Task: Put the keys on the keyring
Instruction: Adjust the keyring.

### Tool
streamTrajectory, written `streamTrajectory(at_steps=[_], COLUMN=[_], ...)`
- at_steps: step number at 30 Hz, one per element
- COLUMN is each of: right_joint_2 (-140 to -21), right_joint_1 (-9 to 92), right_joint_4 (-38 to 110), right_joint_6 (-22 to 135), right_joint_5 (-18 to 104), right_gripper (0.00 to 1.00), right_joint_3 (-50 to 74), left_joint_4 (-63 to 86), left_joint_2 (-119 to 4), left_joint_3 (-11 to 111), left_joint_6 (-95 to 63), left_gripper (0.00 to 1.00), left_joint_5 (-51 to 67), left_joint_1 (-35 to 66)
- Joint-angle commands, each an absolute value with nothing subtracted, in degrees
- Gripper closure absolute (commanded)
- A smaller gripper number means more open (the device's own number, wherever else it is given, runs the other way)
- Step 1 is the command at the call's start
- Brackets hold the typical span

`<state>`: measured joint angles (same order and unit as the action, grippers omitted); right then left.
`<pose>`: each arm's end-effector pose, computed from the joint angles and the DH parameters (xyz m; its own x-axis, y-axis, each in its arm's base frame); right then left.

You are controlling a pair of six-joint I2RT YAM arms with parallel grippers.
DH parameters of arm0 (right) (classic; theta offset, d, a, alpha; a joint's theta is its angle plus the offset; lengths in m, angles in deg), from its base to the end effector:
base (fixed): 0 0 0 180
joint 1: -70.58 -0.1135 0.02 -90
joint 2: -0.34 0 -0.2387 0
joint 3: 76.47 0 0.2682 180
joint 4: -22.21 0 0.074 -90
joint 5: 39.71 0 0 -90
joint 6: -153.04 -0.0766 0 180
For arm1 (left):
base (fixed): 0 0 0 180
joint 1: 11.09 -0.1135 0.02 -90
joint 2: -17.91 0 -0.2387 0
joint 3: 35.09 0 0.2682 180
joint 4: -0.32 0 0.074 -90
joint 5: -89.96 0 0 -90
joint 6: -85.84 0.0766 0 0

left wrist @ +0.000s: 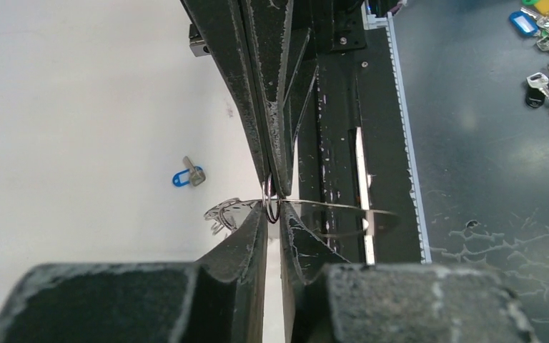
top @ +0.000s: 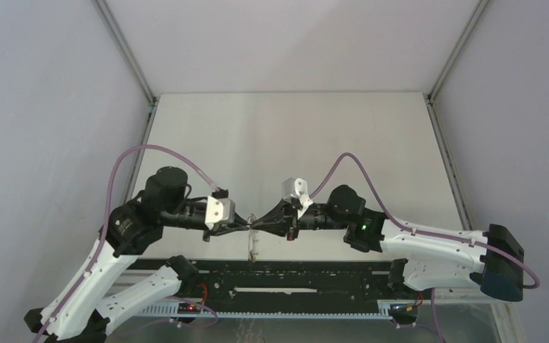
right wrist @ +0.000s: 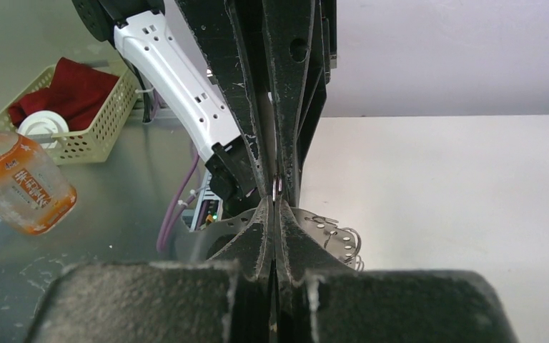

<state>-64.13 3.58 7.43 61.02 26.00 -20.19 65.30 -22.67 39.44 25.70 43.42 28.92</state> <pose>0.0982 0.3119 0.3072 0.0096 0.1049 -0.9944 -0.9996 -0.0237 -0.0122 0.0980 -0.1511 0.3518 0.1147 0.3755 -0.9197 0.9928 -0.0115 0.1191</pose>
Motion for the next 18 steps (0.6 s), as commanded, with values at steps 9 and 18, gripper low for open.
streamTrajectory(at_steps=[9,18], right_joint_2=[-65.05,-64.63], right_joint_1=[2.83,1.97], right_joint_4=[3.53,5.13], right_joint_6=[61.02,62.12], right_joint_5=[26.34,23.64], right_gripper=[1.0,1.0], right_joint_3=[-17.14,-17.14], left_joint_4=[68.66,67.52], left_joint_2=[-23.51,-22.25], left_joint_3=[42.17,41.5], left_joint_6=[28.28,32.54], left_gripper=[1.0,1.0], left_joint_5=[45.75,38.5], left_joint_1=[29.14,29.13])
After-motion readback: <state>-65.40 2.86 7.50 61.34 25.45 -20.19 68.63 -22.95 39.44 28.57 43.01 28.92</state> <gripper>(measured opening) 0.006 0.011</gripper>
